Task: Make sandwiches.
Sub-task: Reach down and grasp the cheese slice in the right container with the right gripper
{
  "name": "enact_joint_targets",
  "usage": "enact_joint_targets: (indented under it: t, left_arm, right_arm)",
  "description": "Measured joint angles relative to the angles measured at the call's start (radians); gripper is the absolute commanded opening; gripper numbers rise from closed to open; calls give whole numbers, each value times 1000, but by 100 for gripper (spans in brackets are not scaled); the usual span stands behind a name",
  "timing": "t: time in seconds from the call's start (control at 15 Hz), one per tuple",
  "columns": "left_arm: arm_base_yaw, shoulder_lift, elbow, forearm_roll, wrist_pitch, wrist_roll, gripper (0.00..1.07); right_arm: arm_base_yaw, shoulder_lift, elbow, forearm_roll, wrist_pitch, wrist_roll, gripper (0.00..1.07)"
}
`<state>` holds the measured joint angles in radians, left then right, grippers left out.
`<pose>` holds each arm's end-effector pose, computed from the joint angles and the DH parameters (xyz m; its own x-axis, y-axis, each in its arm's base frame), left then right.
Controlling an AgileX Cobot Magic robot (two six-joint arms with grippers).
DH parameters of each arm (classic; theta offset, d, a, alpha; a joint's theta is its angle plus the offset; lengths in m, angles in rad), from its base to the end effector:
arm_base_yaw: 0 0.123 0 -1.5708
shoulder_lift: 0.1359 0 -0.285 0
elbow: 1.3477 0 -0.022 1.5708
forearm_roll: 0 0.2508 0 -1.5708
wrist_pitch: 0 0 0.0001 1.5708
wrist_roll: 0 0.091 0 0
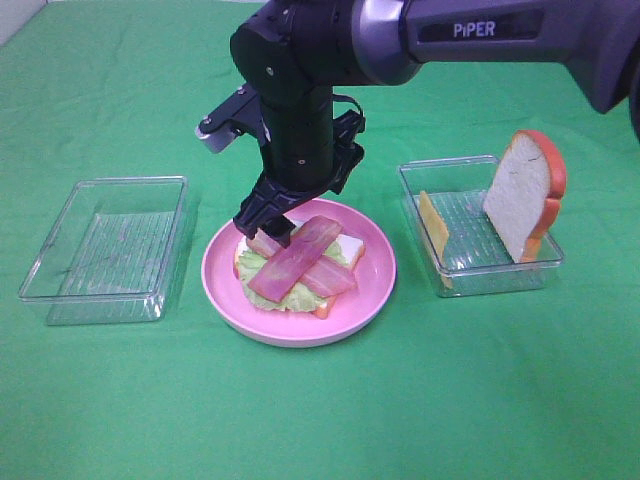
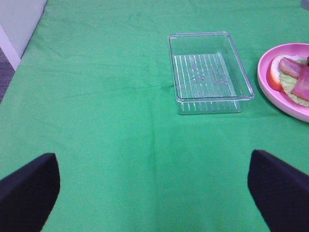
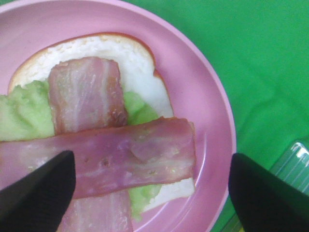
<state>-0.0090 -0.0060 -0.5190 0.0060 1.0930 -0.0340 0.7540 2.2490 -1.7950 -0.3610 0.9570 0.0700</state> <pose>-0.0093 0.0006 0.2799 -0.4624 -0.0271 -0.8863 -0.0102 0.9996 -0.0252 0.3629 0.3047 0.1655 -0.6077 -0.7594 -0.2324 -0.6920 0.6500 -0.3142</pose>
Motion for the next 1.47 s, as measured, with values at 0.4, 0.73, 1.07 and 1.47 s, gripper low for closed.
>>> enact_joint_targets:
  t: [0.4,0.73,1.07,1.47]
  left_arm:
    - [0,0,0,0,0,0,101]
    - [0,0,0,0,0,1,101]
    - [0,0,0,0,0,1,101]
    - [0,0,0,0,0,1,101]
  right_arm:
    - [0,-121,-15,-146,90,150,85]
    - [-54,-148,-15,-137,247,156,85]
    - [-235,-149,-15,98,254,97,85]
    - [-336,-151,6,281,254,17,85]
